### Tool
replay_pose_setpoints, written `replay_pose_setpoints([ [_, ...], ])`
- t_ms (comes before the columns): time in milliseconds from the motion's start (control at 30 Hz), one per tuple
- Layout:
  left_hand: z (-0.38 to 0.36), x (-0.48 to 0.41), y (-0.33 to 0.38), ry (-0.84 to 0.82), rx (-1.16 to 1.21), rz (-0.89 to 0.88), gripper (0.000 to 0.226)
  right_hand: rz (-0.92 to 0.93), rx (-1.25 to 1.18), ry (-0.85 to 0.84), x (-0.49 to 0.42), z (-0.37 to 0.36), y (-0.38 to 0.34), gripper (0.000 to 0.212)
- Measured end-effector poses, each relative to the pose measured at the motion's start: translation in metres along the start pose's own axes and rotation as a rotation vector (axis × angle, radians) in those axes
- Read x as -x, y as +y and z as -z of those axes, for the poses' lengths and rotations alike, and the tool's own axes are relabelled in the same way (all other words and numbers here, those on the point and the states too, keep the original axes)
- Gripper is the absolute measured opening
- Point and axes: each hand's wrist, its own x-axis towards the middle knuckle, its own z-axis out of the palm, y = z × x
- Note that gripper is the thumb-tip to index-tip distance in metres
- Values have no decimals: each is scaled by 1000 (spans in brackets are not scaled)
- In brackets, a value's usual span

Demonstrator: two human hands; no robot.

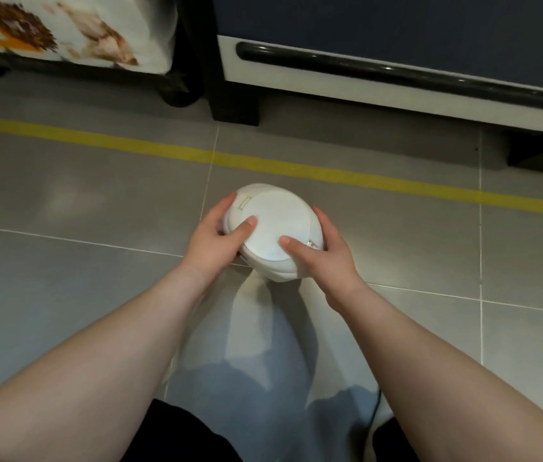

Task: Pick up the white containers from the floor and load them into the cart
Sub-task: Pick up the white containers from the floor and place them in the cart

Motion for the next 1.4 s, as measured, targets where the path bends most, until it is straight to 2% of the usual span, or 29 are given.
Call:
replay_pose_setpoints([
  [100,-9,4,12,-3,0,-18,66,27,-17,9,1,11,-11,67],
  [167,-17,12,31,-7,8,-43,65,47,-27,14,8,22,-30,70],
  [333,-40,64,118,7,10,-85,64,88,-29,13,58,64,-117,61],
  [433,-51,116,187,-15,22,-83,64,108,-28,33,112,94,-189,61],
  [600,-55,215,307,-78,-20,-123,71,98,-11,85,221,137,-305,72],
  [800,-40,330,426,-145,-72,-179,70,111,-43,98,343,162,-411,69],
  [1100,-42,412,507,-350,-235,-294,78,166,-212,294,467,181,-457,75],
  [1267,-97,445,535,-508,-215,-313,74,207,-297,454,511,230,-464,72],
  [1400,-170,461,551,-624,-246,-346,83,229,-353,562,526,295,-459,72],
])
